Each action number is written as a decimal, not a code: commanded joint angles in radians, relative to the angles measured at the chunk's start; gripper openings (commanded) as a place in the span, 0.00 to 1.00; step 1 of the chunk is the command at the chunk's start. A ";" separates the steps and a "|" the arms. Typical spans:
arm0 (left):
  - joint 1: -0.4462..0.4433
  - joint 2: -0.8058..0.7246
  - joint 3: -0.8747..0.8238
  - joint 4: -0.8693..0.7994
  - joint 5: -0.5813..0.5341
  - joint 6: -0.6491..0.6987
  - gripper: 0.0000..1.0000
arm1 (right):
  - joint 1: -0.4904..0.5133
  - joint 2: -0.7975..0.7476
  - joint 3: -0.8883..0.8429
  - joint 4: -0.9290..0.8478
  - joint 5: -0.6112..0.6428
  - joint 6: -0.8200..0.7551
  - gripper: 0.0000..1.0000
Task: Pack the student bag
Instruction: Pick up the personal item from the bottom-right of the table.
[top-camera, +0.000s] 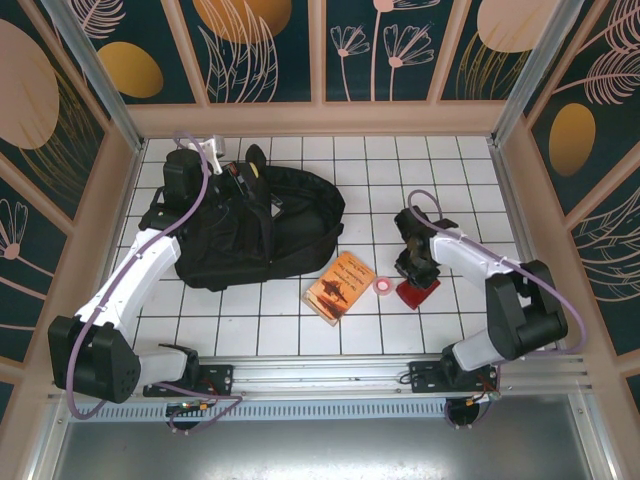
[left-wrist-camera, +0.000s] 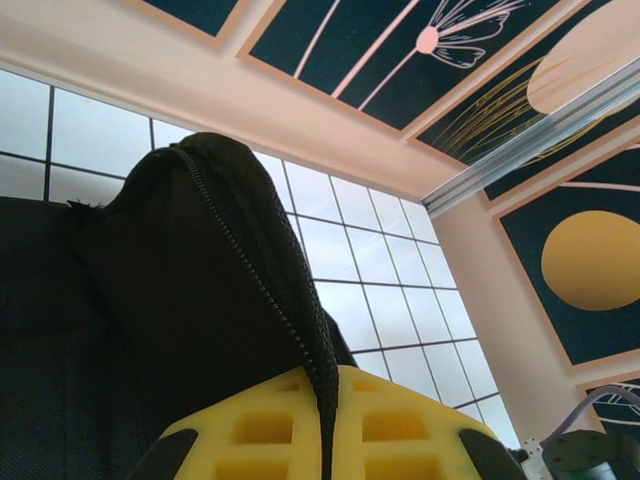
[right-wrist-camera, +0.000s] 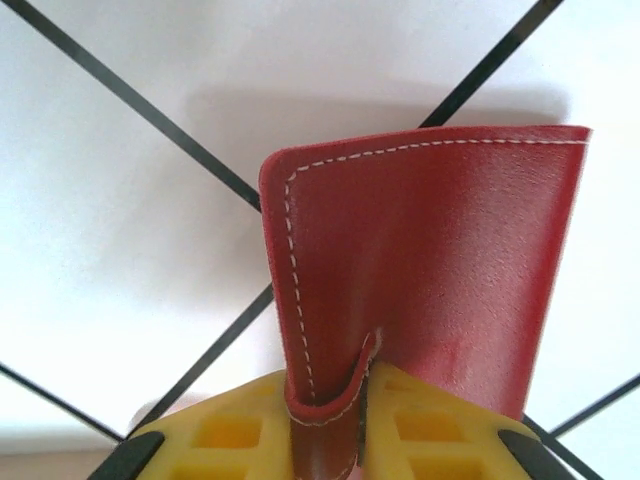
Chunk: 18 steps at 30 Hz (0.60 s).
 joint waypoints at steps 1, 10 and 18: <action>0.008 0.005 0.012 0.077 0.036 -0.013 0.00 | -0.004 -0.072 0.017 -0.035 0.017 0.005 0.12; 0.008 0.014 0.056 0.056 0.089 -0.027 0.00 | 0.000 -0.224 0.060 0.013 -0.035 -0.093 0.00; 0.009 0.016 0.101 0.024 0.134 -0.043 0.00 | 0.001 -0.388 0.153 0.368 -0.351 -0.292 0.00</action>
